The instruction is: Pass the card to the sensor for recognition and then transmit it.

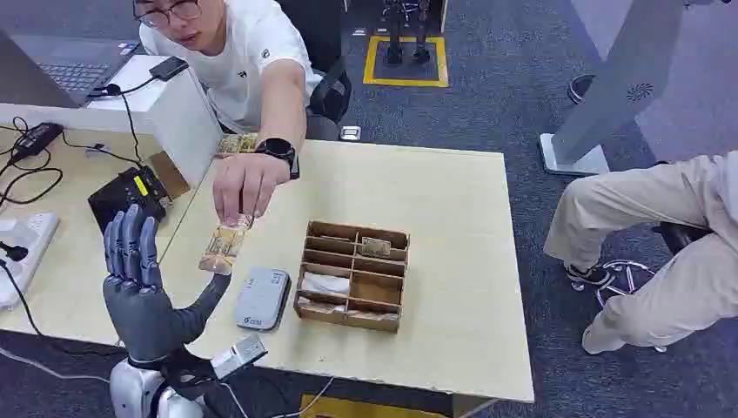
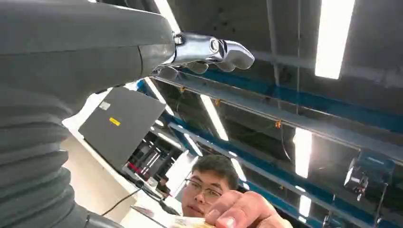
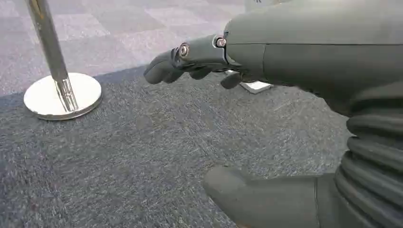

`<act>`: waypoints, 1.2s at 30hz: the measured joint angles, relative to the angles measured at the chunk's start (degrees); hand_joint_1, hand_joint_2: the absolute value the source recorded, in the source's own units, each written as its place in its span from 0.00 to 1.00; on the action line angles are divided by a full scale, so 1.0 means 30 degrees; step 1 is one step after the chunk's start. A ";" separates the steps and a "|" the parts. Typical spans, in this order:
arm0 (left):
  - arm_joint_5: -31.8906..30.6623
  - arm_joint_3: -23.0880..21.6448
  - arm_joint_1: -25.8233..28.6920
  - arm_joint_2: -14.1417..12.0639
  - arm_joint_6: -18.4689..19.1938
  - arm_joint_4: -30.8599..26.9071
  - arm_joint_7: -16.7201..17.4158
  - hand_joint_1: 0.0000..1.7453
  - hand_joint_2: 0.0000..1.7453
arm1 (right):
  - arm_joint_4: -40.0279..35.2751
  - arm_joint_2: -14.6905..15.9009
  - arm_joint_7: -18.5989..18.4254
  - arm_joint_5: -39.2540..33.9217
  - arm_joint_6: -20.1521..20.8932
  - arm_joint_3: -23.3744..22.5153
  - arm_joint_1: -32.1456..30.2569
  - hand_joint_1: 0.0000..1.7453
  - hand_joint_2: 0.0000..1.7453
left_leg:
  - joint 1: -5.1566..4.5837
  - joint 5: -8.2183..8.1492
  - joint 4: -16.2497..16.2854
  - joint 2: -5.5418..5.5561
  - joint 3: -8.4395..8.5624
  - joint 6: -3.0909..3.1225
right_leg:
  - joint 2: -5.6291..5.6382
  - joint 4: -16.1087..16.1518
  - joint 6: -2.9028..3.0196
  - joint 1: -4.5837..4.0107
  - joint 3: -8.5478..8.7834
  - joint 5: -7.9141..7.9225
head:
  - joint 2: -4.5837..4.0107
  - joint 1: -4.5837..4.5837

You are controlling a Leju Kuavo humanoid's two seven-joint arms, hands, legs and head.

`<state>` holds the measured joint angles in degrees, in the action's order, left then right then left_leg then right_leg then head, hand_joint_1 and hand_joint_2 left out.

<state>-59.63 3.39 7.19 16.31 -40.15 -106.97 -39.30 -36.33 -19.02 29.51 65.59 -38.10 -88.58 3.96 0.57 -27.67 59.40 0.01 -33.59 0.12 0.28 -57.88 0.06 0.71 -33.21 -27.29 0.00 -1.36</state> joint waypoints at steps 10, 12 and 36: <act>0.0531 -0.0007 -0.0044 0.0000 0.0000 0.0263 0.0444 0.00 1.00 | -0.0007 0.0000 0.0110 0.0510 0.0000 0.0007 0.0002 0.00 1.00 | -0.0001 0.0000 0.0002 -0.0003 0.0003 0.0000 | 0.0005 0.0002 0.0000 0.0000 -0.0018 0.0000 | 0.0000 -0.0007; 0.0017 -0.0007 -0.0147 -0.0007 0.0000 0.0639 0.0401 0.00 1.00 | -0.0007 0.0000 0.0189 0.0939 0.0000 0.0007 0.0007 0.00 1.00 | -0.0002 0.0000 0.0002 -0.0009 0.0005 0.0000 | 0.0013 0.0003 0.0000 0.0001 -0.0021 0.0000 | 0.0000 0.0000; -0.1573 0.0000 -0.2840 -0.0182 0.0000 0.3410 0.1421 1.00 1.00 | -0.0029 0.0000 0.0255 0.2011 -0.0007 0.0007 0.0017 0.00 1.00 | -0.0001 -0.0001 0.0003 -0.0016 -0.0001 -0.0003 | 0.0037 0.0002 0.0007 0.0000 -0.0032 0.0006 | 0.0000 0.0000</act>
<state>-64.35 3.39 -1.33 15.76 -40.15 -96.74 -35.04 -36.41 -19.02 30.27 71.63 -38.12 -88.56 4.01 0.56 -27.67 59.41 -0.04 -33.59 0.11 0.39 -57.87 0.08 0.71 -33.31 -27.27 0.00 -1.36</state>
